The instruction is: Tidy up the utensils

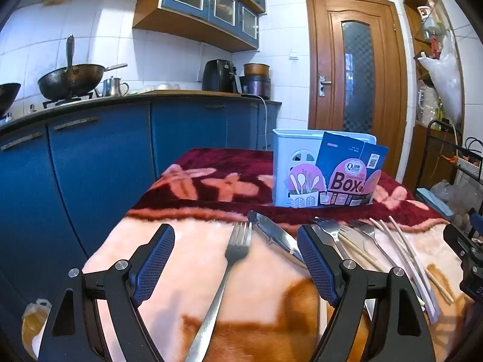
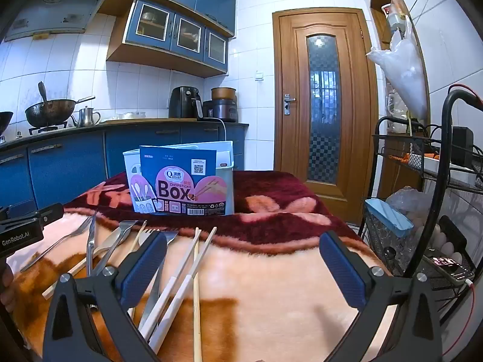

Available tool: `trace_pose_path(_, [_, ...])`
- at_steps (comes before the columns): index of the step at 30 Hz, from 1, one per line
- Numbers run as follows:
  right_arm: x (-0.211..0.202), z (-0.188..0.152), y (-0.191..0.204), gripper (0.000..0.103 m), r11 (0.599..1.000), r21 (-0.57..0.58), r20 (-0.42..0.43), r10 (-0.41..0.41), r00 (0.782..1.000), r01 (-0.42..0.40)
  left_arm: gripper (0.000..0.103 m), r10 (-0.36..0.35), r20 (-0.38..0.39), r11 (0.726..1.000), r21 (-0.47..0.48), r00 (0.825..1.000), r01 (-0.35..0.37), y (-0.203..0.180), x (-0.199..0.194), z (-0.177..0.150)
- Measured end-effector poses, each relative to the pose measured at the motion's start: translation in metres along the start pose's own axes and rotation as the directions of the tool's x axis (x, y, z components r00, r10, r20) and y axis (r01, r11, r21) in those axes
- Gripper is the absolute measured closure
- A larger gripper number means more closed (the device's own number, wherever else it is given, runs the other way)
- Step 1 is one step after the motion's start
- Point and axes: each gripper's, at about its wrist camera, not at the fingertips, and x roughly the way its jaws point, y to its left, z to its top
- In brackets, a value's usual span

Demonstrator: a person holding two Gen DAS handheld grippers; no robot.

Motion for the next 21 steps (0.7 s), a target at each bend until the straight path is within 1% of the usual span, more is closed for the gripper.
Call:
trace_pose_path(9, [-0.0005, -0.0006, -0.0001, 0.000, 1.000, 0.000, 0.003, 0.000, 1.000, 0.000, 0.019, 0.003, -0.004, 1.000, 0.006, 1.000, -0.003, 0.0065, 0.0020, 0.0017])
trace_pose_path(10, [-0.0004, -0.0005, -0.0001, 0.000, 1.000, 0.000, 0.003, -0.001, 1.000, 0.001, 0.019, 0.005, 0.003, 1.000, 0.012, 1.000, -0.005, -0.0008, -0.0001, 0.0000])
trace_pose_path(21, [0.0003, 0.0002, 0.0004, 0.000, 1.000, -0.002, 0.002, 0.000, 1.000, 0.000, 0.019, 0.004, 0.004, 1.000, 0.012, 1.000, -0.004, -0.0009, -0.0002, -0.0001])
